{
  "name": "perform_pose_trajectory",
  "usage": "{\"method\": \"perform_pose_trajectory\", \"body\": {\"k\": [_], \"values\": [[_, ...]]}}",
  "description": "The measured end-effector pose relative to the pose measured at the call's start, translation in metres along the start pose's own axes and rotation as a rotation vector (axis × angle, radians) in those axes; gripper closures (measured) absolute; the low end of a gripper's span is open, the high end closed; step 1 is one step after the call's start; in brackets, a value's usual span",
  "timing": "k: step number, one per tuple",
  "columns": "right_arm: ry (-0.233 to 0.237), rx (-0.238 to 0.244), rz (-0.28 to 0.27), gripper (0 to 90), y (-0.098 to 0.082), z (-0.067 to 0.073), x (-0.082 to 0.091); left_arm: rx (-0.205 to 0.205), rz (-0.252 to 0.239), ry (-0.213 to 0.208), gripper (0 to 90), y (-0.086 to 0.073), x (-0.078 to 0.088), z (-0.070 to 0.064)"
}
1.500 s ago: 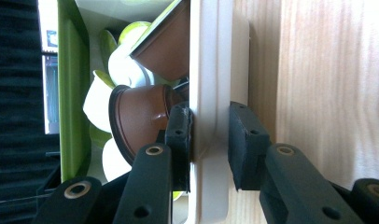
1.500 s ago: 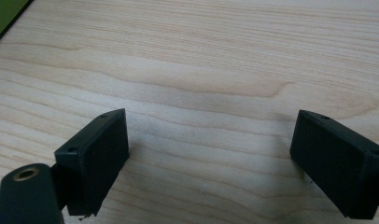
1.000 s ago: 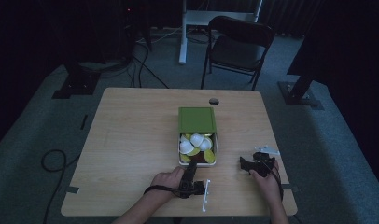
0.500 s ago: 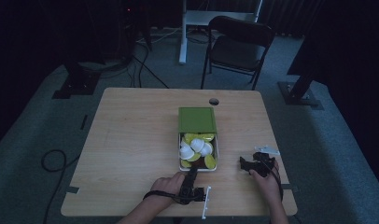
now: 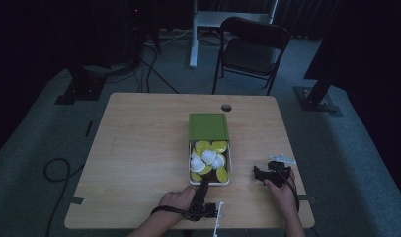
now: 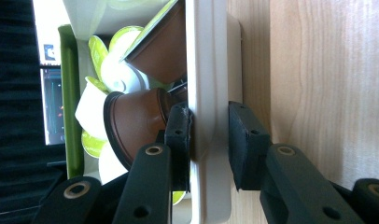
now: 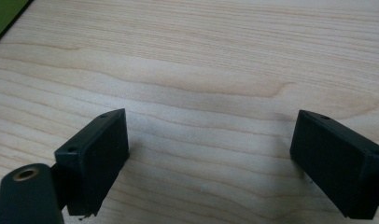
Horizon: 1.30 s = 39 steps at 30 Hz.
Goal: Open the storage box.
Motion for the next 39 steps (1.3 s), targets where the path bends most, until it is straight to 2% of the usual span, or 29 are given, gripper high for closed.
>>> {"method": "perform_pose_trajectory", "body": {"k": [12, 16, 27, 30, 33, 39], "values": [[0.000, 0.000, 0.000, 10.9, 0.000, 0.000, 0.000, -0.010, 0.003, -0.004, 71.6, 0.002, 0.008, -0.002], [0.000, 0.000, 0.000, 10.9, 0.000, 0.000, 0.000, -0.008, -0.021, -0.003, 71.5, 0.003, 0.012, -0.004], [0.000, 0.000, 0.000, 10.9, 0.000, 0.000, 0.000, -0.007, -0.015, -0.010, 70.8, 0.002, 0.011, -0.003], [0.000, -0.001, 0.001, 10.9, 0.000, 0.000, 0.000, 0.001, -0.026, -0.035, 64.1, 0.002, 0.012, -0.004], [0.000, 0.000, 0.000, 10.9, 0.000, 0.000, 0.000, 0.023, -0.019, -0.064, 62.2, 0.003, 0.015, -0.003], [-0.001, 0.000, 0.001, 10.9, 0.000, 0.000, 0.000, 0.074, -0.059, -0.101, 62.2, 0.006, 0.028, 0.006]]}}
Point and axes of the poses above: each handheld gripper's, and its own axes: x roughly backward along the jaws, y roughly out of its top, z roughly to its left, the point moved 5 cm from there along -x, roughly forward along the jaws, and after that the axes turned 5 degrees about z, right-handed, at the moved point
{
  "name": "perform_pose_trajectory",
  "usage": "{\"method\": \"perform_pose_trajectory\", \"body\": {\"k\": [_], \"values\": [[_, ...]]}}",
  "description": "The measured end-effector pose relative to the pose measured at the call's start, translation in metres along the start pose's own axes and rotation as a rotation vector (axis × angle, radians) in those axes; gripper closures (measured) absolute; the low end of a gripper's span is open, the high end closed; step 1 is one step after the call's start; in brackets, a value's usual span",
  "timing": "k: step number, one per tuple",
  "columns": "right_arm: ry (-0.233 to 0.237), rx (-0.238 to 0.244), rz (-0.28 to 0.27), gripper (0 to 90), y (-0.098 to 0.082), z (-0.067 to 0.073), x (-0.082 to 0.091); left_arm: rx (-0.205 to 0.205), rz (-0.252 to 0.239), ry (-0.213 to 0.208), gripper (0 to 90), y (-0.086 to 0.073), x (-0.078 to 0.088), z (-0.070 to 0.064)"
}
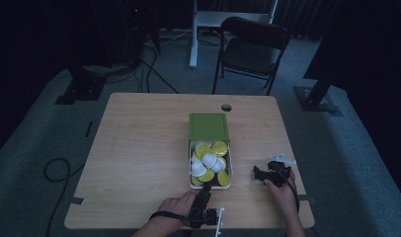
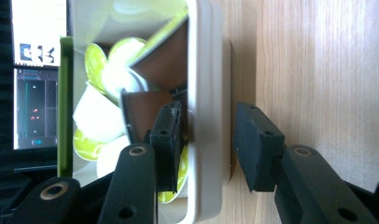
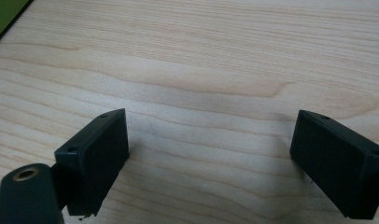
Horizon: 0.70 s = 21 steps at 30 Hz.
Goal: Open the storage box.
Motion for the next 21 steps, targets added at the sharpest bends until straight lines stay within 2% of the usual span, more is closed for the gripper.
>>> {"method": "perform_pose_trajectory", "body": {"k": [1, 2, 3, 6, 10, 11, 15, 16, 18, 19, 21], "values": [[0.000, 0.000, 0.000, 10.9, 0.000, 0.000, 0.000, 0.000, 0.000, 0.000, 62.2, 0.000, 0.000, 0.000], [0.000, 0.000, 0.000, 10.9, 0.000, 0.000, 0.000, 0.029, -0.026, -0.011, 62.2, 0.002, 0.005, 0.003], [0.000, 0.000, 0.000, 10.9, 0.000, 0.000, 0.000, 0.038, -0.033, -0.016, 62.2, 0.003, 0.006, 0.004], [0.000, 0.001, 0.000, 10.9, 0.000, 0.000, 0.000, 0.043, -0.034, -0.024, 61.9, 0.004, 0.010, 0.008], [0.000, 0.000, 0.000, 10.9, 0.000, 0.000, 0.000, 0.088, -0.065, -0.034, 60.3, 0.008, 0.018, 0.019], [0.000, 0.000, 0.000, 10.9, 0.000, 0.000, 0.000, 0.088, -0.065, -0.034, 60.3, 0.008, 0.018, 0.019], [0.000, 0.000, -0.001, 10.9, 0.000, 0.000, 0.000, 0.151, -0.100, -0.062, 60.3, 0.009, 0.023, 0.030], [0.000, 0.000, 0.000, 10.9, 0.000, 0.000, 0.000, 0.184, -0.119, -0.069, 60.3, 0.009, 0.024, 0.037], [0.000, 0.000, -0.001, 10.9, 0.000, 0.000, 0.000, 0.194, -0.122, -0.078, 60.3, 0.009, 0.024, 0.039], [0.000, 0.000, 0.000, 10.9, 0.000, 0.000, 0.000, 0.224, -0.130, -0.090, 60.3, 0.007, 0.024, 0.046], [0.000, 0.000, 0.000, 10.9, 0.000, 0.000, 0.000, 0.253, -0.138, -0.104, 60.3, 0.005, 0.024, 0.051]]}}
Point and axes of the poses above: each handheld gripper's, and its own axes: x roughly backward along the jaws, y roughly out of its top, z roughly to its left, the point moved 5 cm from there along -x, roughly forward along the jaws, and after that the axes turned 5 degrees about z, right-handed, at the moved point
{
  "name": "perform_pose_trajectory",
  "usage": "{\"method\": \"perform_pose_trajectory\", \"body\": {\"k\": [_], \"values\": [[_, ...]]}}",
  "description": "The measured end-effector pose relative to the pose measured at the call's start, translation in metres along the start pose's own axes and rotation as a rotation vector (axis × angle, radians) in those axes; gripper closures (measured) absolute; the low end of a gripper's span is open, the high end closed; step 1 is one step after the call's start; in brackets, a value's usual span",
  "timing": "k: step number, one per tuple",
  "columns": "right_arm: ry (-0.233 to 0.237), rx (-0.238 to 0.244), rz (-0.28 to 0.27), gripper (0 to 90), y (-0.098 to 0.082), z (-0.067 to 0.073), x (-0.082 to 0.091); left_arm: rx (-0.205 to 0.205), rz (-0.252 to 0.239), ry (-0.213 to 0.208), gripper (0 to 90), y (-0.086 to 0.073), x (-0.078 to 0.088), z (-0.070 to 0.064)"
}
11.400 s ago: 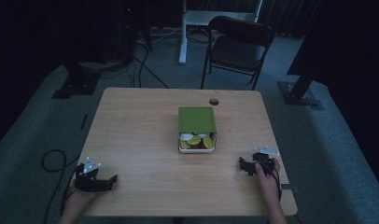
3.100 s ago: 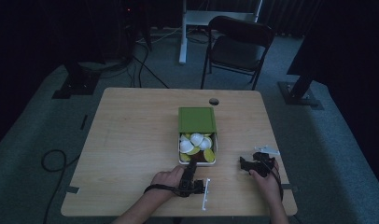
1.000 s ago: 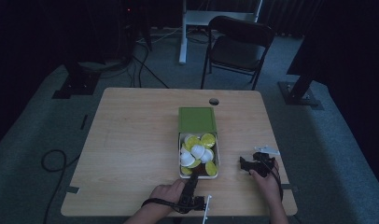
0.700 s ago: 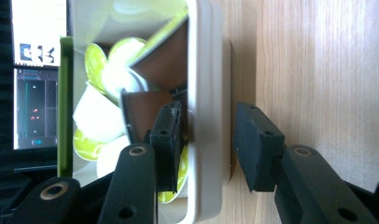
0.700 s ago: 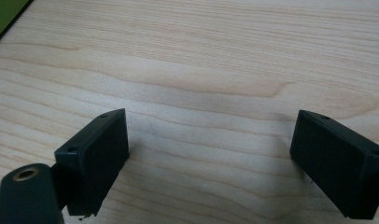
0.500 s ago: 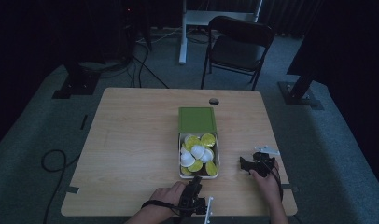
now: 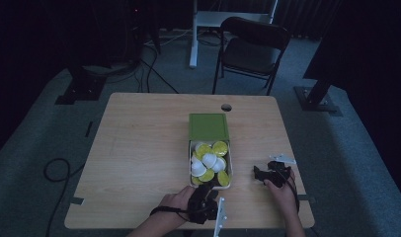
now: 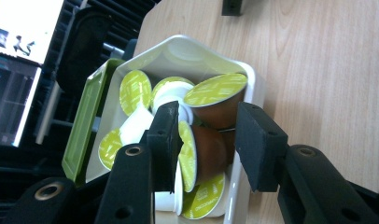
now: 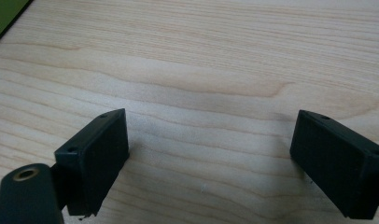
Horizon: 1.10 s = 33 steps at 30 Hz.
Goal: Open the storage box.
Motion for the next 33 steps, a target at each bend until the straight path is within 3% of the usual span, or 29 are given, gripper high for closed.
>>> {"method": "perform_pose_trajectory", "body": {"k": [4, 8, 16, 17, 23, 24, 29, 33], "values": [[0.000, 0.000, 0.000, 10.9, 0.000, 0.000, 0.000, 0.031, -0.008, -0.002, 60.3, -0.002, 0.002, 0.010], [0.000, 0.001, 0.000, 10.9, 0.000, 0.000, 0.000, 0.088, -0.024, -0.022, 60.3, -0.005, 0.005, 0.023], [0.000, 0.000, 0.000, 10.9, 0.000, 0.000, 0.000, 0.135, -0.042, -0.037, 60.3, -0.017, 0.008, 0.044], [0.000, 0.001, 0.000, 10.9, 0.000, 0.000, 0.000, 0.163, -0.049, -0.047, 60.3, -0.020, 0.008, 0.048], [0.000, 0.000, 0.000, 10.9, 0.000, 0.000, 0.000, 0.192, -0.060, -0.061, 60.3, -0.027, 0.010, 0.056], [0.000, 0.000, 0.000, 10.9, 0.000, 0.000, 0.000, 0.218, -0.072, -0.065, 60.2, -0.030, 0.011, 0.060], [0.000, 0.001, 0.000, 10.9, 0.000, 0.000, 0.000, 0.269, -0.079, -0.087, 60.2, -0.041, 0.013, 0.068], [0.000, 0.000, 0.000, 10.9, 0.000, 0.000, 0.000, 0.288, -0.075, -0.100, 57.0, -0.046, 0.014, 0.072]]}}
Point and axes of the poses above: each handheld gripper's, and its own axes: x roughly backward along the jaws, y roughly out of its top, z roughly to its left, the point moved 5 cm from there along -x, roughly forward along the jaws, and after that the axes turned 5 degrees about z, right-handed, at the moved point
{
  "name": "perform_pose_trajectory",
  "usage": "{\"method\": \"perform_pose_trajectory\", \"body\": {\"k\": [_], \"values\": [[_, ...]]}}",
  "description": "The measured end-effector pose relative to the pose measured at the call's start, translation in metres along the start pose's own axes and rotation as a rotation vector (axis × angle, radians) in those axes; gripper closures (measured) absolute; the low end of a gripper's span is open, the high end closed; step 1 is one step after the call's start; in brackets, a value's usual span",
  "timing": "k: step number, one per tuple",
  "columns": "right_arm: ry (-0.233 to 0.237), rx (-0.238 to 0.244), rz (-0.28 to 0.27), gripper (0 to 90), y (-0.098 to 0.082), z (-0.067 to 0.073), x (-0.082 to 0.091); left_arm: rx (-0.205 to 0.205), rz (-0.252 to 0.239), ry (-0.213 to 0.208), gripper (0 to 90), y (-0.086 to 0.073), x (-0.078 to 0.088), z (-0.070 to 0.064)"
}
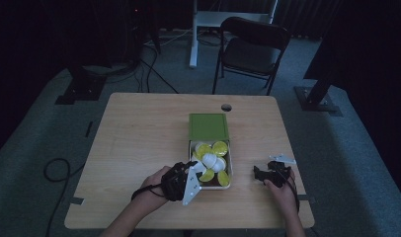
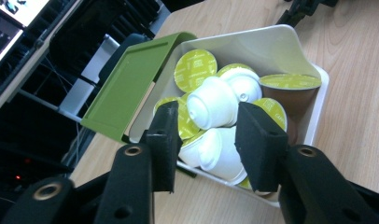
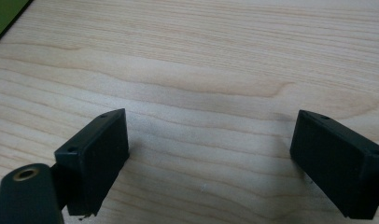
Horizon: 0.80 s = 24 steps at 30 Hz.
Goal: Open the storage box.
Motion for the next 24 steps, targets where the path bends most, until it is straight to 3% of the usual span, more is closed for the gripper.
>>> {"method": "perform_pose_trajectory", "body": {"k": [6, 14, 17, 20, 24], "values": [[0.000, 0.001, 0.000, 10.9, 0.000, 0.000, 0.000, 0.047, 0.004, -0.020, 50.7, -0.008, 0.001, 0.008], [0.000, 0.000, 0.000, 10.9, 0.000, 0.000, 0.000, 0.150, -0.015, -0.074, 38.5, -0.022, 0.006, 0.024], [0.000, 0.000, 0.000, 10.9, 0.000, 0.000, 0.000, 0.182, -0.016, -0.090, 38.4, -0.029, 0.008, 0.030], [0.000, 0.000, 0.000, 10.9, 0.000, 0.000, 0.000, 0.214, -0.020, -0.095, 36.3, -0.038, 0.009, 0.035], [0.000, 0.000, 0.000, 10.9, 0.000, 0.000, 0.000, 0.239, -0.027, -0.070, 36.3, -0.048, 0.012, 0.040]]}}
Point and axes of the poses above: each handheld gripper's, and its own axes: x roughly backward along the jaws, y roughly out of its top, z roughly to its left, the point moved 5 cm from there along -x, roughly forward along the jaws, and after that the axes turned 5 degrees about z, right-handed, at the moved point
